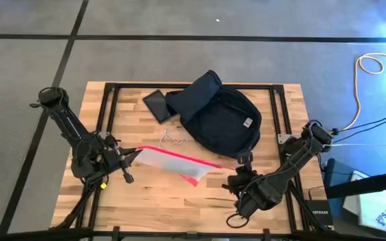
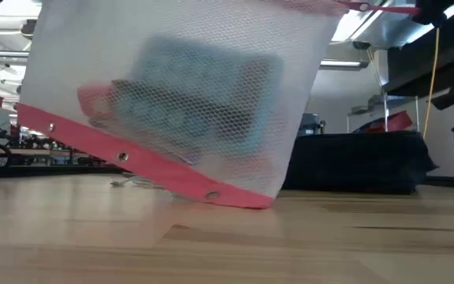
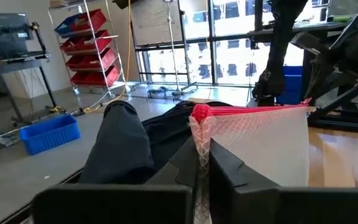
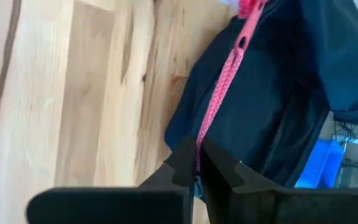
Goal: Unpack backpack
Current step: Close the transparent zip bag, then put the transparent zip bag into the blue backpack
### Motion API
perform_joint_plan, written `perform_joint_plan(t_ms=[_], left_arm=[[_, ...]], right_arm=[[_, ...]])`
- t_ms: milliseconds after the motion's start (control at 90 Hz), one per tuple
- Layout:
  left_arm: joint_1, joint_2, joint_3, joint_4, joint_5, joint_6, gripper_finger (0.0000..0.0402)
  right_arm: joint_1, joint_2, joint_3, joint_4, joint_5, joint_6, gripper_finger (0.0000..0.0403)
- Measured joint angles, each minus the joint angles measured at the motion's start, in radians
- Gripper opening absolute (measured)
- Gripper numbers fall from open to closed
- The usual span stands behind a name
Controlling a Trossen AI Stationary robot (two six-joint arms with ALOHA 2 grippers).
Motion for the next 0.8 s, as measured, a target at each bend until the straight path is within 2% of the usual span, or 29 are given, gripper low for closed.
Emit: perform_joint_plan(t_ms=[122, 400, 667, 800], left_arm=[[0.001, 0.000, 0.000, 0.000, 0.030, 0.003, 0.0000], [0.105, -0.001, 0.000, -0.001, 0.143, 0.028, 0.0000], [0.307, -0.001, 0.000, 0.050, 0.426, 0.076, 0.0000], [0.412, -0.001, 0.000, 0.176, 0.639, 0.174, 0.0000]], right_arm=[[0.000, 0.000, 0.000, -0.006, -0.007, -0.020, 0.0000], [-0.005, -0.026, -0.003, -0.022, 0.096, 0.031, 0.0000], [-0.006, -0.076, -0.003, -0.015, 0.342, 0.127, 0.0000], [-0.006, -0.108, -0.003, -0.012, 0.436, 0.147, 0.0000]])
